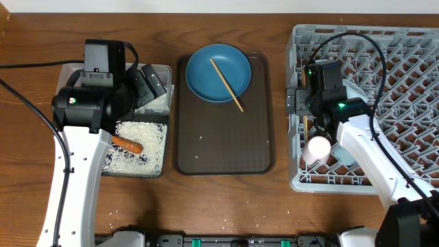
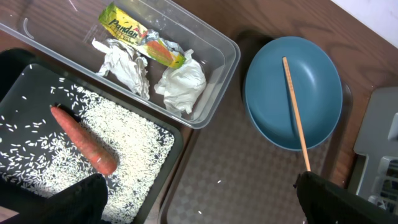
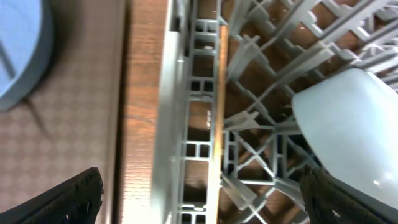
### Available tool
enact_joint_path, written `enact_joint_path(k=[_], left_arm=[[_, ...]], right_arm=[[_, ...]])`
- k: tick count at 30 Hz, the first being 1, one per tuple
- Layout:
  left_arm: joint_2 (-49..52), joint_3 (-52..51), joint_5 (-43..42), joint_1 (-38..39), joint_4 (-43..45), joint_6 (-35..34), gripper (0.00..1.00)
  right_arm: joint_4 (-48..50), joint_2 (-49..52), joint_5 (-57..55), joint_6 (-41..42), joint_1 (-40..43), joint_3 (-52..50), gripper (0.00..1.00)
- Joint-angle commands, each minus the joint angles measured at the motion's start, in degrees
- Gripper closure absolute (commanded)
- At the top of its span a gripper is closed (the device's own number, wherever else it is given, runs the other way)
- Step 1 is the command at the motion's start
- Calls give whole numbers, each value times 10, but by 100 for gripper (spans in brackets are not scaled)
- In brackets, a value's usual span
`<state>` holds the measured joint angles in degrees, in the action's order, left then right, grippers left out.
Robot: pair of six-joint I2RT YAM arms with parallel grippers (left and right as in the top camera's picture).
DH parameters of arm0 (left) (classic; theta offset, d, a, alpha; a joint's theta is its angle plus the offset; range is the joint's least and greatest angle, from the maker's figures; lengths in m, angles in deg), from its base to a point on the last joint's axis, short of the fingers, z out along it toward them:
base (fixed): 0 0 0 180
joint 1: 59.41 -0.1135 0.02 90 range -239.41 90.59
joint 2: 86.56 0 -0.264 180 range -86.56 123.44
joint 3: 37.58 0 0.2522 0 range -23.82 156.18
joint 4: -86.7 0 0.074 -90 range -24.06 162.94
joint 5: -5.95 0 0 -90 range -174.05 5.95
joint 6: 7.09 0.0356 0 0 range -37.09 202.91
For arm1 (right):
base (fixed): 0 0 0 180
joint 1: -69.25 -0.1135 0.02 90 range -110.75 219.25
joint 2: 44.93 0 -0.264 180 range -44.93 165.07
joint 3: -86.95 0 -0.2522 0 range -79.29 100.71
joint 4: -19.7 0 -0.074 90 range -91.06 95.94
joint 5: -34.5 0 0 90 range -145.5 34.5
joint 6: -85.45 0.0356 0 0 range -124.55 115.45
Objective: Sort waste into correct bins and load items into the dishwasher rack
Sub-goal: 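Lower the chopstick upright into the rack's left edge and release, then move the right gripper back to the teal plate and grip the second chopstick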
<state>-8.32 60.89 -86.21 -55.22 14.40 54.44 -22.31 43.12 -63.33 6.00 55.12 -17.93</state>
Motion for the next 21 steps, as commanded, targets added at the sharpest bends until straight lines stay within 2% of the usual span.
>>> enact_joint_path(k=[1,3,7,9,14,21], left_arm=[[1,-2,9,-3,-2,4,1],[1,-2,9,-3,-2,4,1],[1,-2,9,-3,-2,4,1],[1,-2,9,-3,-2,4,1],[1,-2,9,-3,-2,4,1],[1,-2,9,-3,-2,4,1]], right_arm=[[5,4,50,0,0,-3,13],[13,3,74,-9,-5,-3,32],[50,3,136,-25,-29,-1,60],[73,3,159,-25,-48,2,62],[137,5,167,-51,-118,2,60],[172,12,70,-98,-192,2,60]])
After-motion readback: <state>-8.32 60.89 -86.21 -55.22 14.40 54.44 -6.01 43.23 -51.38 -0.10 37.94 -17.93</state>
